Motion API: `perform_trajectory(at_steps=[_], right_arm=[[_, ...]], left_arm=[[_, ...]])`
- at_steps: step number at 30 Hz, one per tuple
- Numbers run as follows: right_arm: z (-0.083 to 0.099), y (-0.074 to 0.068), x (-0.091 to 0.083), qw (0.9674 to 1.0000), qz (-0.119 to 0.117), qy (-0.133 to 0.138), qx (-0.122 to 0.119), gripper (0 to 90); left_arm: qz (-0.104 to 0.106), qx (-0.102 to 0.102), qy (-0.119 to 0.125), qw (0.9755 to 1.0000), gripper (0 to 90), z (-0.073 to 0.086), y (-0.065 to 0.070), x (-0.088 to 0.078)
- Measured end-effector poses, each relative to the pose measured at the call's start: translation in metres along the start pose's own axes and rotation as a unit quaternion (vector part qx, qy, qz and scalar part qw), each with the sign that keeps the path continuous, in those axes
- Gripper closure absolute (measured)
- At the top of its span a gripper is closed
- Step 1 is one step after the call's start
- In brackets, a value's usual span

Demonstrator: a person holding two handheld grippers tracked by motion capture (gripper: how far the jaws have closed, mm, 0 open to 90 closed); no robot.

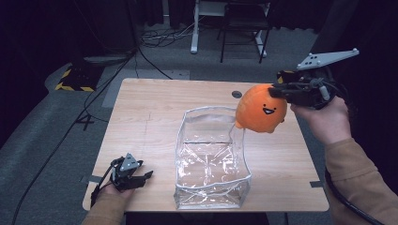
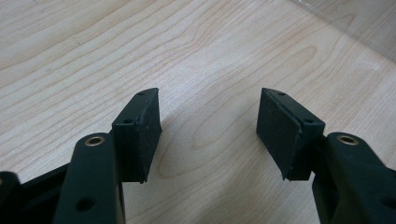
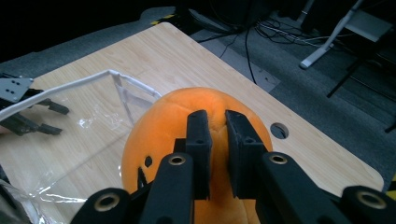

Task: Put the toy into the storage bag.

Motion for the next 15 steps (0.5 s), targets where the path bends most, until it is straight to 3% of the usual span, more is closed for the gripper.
perform_trajectory(at_steps=[9, 13, 15], right_arm=[[-0.018, -0.019, 0.015, 0.9995, -0.028, -0.001, -0.017, 80.4], [-0.025, -0.027, 0.022, 0.9986, -0.047, -0.005, -0.024, 80.4], [-0.030, -0.035, 0.030, 0.9971, -0.072, -0.003, -0.026, 80.4]], left_arm=[[0.001, 0.000, 0.000, 1.0000, 40.3, 0.000, 0.000, 0.000], [0.000, 0.001, -0.001, 1.0000, 40.3, 0.000, -0.001, 0.000], [0.000, 0.001, -0.001, 1.0000, 40.3, 0.000, -0.001, 0.000]])
Point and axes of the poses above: each handheld gripper's, and its own axes: x roughly forward along the jaws, z roughly out of its underside, y roughly to its right, the point moved 9 cm from there along x, roughly forward along the jaws, and after that the axes turned 2 degrees about z, right-handed, at the moved point
